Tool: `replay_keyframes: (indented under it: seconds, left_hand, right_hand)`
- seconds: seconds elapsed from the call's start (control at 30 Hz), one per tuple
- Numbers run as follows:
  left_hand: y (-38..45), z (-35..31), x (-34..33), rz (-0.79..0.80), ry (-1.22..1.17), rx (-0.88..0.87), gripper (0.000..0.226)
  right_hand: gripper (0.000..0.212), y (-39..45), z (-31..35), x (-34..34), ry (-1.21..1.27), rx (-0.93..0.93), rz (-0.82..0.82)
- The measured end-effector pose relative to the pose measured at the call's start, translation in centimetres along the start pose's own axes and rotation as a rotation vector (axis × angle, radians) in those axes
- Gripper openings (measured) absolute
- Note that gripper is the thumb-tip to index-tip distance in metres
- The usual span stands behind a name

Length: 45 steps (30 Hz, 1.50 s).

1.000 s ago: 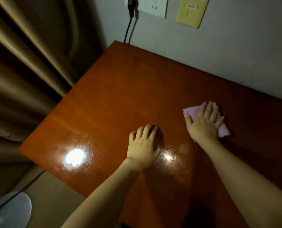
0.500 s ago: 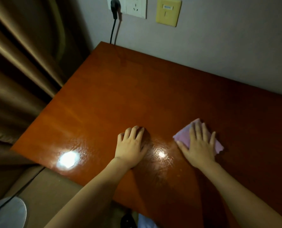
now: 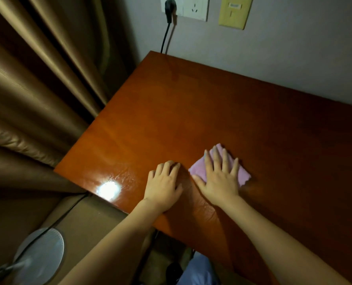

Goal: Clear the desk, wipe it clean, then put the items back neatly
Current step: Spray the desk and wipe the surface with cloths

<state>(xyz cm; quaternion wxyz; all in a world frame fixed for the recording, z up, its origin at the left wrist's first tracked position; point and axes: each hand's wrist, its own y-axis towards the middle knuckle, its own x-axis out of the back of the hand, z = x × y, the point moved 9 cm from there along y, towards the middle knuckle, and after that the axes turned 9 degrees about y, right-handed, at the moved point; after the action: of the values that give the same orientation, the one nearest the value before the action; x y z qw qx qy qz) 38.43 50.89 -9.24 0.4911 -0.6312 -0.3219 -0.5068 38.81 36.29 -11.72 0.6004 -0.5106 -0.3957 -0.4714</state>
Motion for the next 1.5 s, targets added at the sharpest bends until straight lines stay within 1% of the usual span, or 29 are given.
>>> replay_keyframes:
  seconds: [0.07, 0.13, 0.2, 0.27, 0.3, 0.37, 0.4, 0.5, 0.6, 0.67, 0.73, 0.8, 0.87, 1.0, 1.03, 1.1, 1.2, 1.27, 1.4, 1.5]
  left_hand:
    - [-0.4, 0.5, -0.2, 0.011, 0.002, -0.003, 0.062]
    - [-0.7, 0.7, -0.3, 0.012, -0.001, 0.001, 0.061]
    - [-0.9, 0.6, -0.3, 0.006, -0.022, 0.016, 0.062]
    - [-1.3, 0.2, -0.4, -0.001, -0.037, 0.025, 0.063]
    - [-1.4, 0.0, -0.6, -0.008, -0.039, 0.022, 0.063]
    - [-1.7, 0.0, -0.9, -0.022, -0.041, 0.015, 0.063]
    - [-1.8, 0.1, -1.0, -0.027, -0.043, 0.012, 0.062]
    - [-2.3, 0.3, -1.0, -0.038, -0.041, -0.004, 0.061]
    - [-2.9, 0.8, -0.9, -0.036, -0.052, 0.005, 0.06]
    - [-3.5, 1.4, -1.0, -0.014, -0.049, 0.009, 0.06]
    - [-4.2, 1.9, -1.2, -0.001, -0.032, 0.008, 0.06]
    - [-4.4, 2.1, -1.1, -0.007, -0.035, 0.015, 0.06]
    - [-4.6, 1.9, -1.1, -0.016, -0.054, 0.034, 0.06]
    - [-5.2, 1.6, -1.5, -0.04, -0.063, 0.055, 0.06]
    - [-5.4, 1.6, -1.7, -0.043, -0.059, 0.055, 0.06]
    - [-5.7, 1.6, -1.9, -0.046, -0.048, 0.044, 0.061]
    - [-6.2, 1.6, -2.0, -0.052, -0.029, 0.032, 0.061]
    - [-6.5, 1.5, -1.9, -0.058, -0.027, 0.044, 0.061]
    - [-6.7, 1.3, -2.0, -0.041, -0.027, 0.047, 0.061]
    - [-6.9, 1.2, -2.0, -0.025, -0.044, 0.04, 0.061]
  right_hand:
    - [0.087, -2.2, -0.9, -0.2, -0.016, 0.04, 0.033]
    - [0.093, -3.3, -2.9, -0.5, -0.05, 0.04, 0.08]
    - [0.099, -3.3, -5.2, -0.4, -0.049, -0.065, 0.099]
    - [0.107, -2.5, -5.9, 0.6, -0.048, -0.178, 0.044]
    - [0.107, -1.9, -5.6, 0.9, -0.033, -0.223, 0.015]
    - [0.1, -0.7, -4.4, 1.1, 0.033, -0.284, -0.035]
    - [0.096, -0.3, -3.3, 1.0, 0.066, -0.286, -0.055]
    - [0.091, -0.3, 0.6, 0.3, 0.084, -0.174, -0.056]
    - [0.094, -2.9, 2.8, -1.0, 0.025, -0.024, -0.02]
    - [0.093, -5.1, 1.6, -1.6, 0.002, 0.016, 0.017]
    - [0.094, -6.9, -0.7, -2.1, -0.033, 0.011, 0.06]
    - [0.095, -7.7, -3.1, -1.9, -0.068, -0.022, 0.046]
    - [0.094, -7.2, -4.4, -1.7, -0.063, -0.099, 0.041]
    - [0.094, -5.3, -2.8, -0.1, 0.044, -0.307, -0.051]
    - [0.093, -4.9, -2.1, 0.0, 0.063, -0.332, -0.065]
    - [0.091, -4.4, -0.1, -0.2, 0.083, -0.298, -0.067]
    - [0.092, -5.5, 2.9, -1.5, 0.064, -0.145, -0.042]
    - [0.09, -7.3, 3.4, -2.1, 0.04, -0.053, -0.018]
    - [0.088, -11.0, 1.0, -3.0, -0.016, 0.034, 0.036]
    - [0.087, -11.6, -2.1, -3.0, -0.037, -0.01, 0.012]
